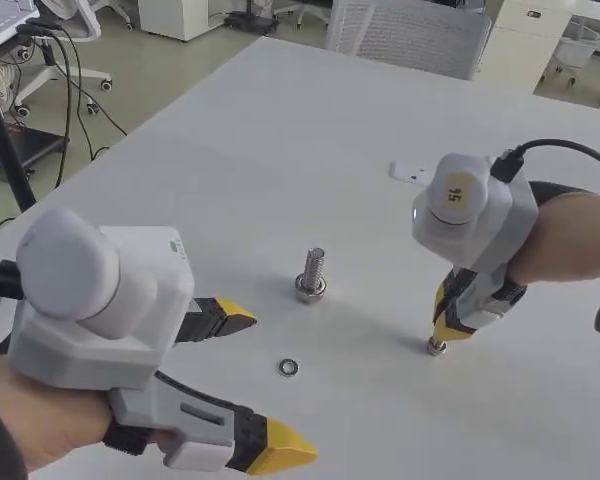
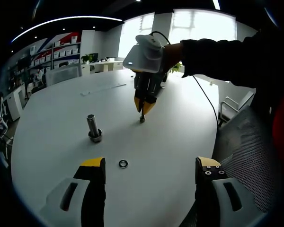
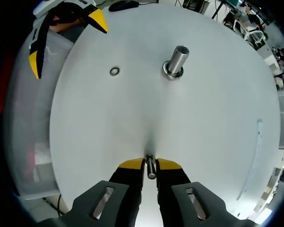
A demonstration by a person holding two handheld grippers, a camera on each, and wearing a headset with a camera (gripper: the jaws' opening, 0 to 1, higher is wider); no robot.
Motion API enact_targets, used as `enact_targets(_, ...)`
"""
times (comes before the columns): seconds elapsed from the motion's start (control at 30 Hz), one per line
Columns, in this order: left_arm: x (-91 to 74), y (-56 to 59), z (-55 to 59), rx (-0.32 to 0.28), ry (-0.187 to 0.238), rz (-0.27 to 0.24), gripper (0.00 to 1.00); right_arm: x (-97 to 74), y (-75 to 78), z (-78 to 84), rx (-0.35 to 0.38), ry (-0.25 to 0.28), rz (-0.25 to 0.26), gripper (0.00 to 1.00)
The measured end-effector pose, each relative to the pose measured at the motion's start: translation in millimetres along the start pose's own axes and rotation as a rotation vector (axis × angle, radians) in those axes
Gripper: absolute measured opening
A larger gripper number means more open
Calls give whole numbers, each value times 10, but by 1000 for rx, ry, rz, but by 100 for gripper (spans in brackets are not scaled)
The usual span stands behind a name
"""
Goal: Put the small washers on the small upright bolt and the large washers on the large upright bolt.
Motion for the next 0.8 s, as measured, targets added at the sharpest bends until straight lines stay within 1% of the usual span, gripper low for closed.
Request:
enact_targets(0.27, 6, 5, 10, 0, -2, 0, 77, 17, -9, 16, -1, 0, 0, 12)
enact_targets(0.8, 5, 3, -30, 1, -3, 0, 77, -15, 23, 49, -6, 4, 3, 14)
Point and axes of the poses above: the centre of the closed fingertips' face, and the gripper's own axes: x roughly forward along the fingers, y roughly to its right, z roughly out of its underside, the point moved 6 cm from there along -x, roughly backward along the fingers, and after that the axes turned 10 degrees about -y, right-handed, at the moved point
